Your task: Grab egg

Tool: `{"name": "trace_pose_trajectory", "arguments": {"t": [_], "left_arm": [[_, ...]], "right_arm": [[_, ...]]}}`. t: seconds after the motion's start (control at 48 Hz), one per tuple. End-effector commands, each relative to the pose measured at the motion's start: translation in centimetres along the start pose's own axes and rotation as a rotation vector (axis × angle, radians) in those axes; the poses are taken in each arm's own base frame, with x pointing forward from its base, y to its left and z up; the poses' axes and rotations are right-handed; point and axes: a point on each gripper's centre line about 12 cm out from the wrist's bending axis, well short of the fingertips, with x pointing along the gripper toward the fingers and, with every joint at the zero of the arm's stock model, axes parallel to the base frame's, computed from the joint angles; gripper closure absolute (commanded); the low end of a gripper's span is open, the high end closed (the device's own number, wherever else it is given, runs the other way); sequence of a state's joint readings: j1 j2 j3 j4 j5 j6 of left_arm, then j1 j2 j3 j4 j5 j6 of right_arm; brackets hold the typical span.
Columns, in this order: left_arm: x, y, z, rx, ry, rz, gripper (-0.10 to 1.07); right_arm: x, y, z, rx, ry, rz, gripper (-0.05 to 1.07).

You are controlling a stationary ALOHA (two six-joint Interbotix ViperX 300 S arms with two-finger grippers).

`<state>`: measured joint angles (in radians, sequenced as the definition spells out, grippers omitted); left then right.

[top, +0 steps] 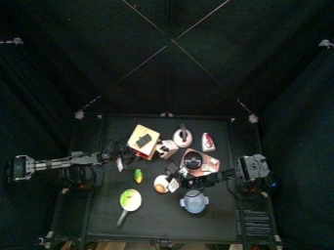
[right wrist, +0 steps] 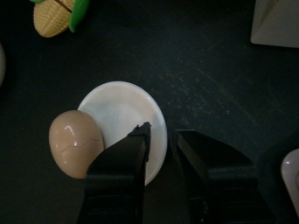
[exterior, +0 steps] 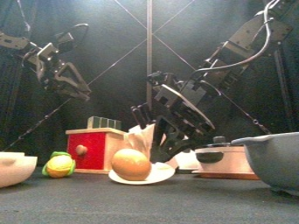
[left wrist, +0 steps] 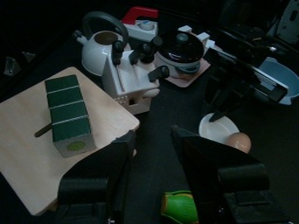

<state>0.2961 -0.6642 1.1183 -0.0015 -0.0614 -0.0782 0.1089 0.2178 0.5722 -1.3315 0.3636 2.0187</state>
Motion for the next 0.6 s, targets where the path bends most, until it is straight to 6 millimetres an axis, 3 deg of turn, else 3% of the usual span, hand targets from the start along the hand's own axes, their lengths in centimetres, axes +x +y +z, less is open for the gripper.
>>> {"name": "trace_pose_trajectory", "arguments": {"t": [0.0, 0.333, 0.583], "left_arm": [[0.0, -0.1, 0.8, -0.002, -0.021, -0.003, 0.19], [0.0, -0.5, 0.8, 0.033, -0.022, -0.017, 0.19], [-0.2, -4.0, 0.8, 0.215, -0.029, -0.154, 0.19]], "right_arm": [[-1.5, 0.7, 2.1, 0.023, -0.053, 0.036, 0.37], [-3.4, 0.7, 2.6, 0.026, -0.076, 0.062, 0.37], [-4.4, 0.4, 2.9, 0.034, -0.090, 0.068, 0.37]]}}
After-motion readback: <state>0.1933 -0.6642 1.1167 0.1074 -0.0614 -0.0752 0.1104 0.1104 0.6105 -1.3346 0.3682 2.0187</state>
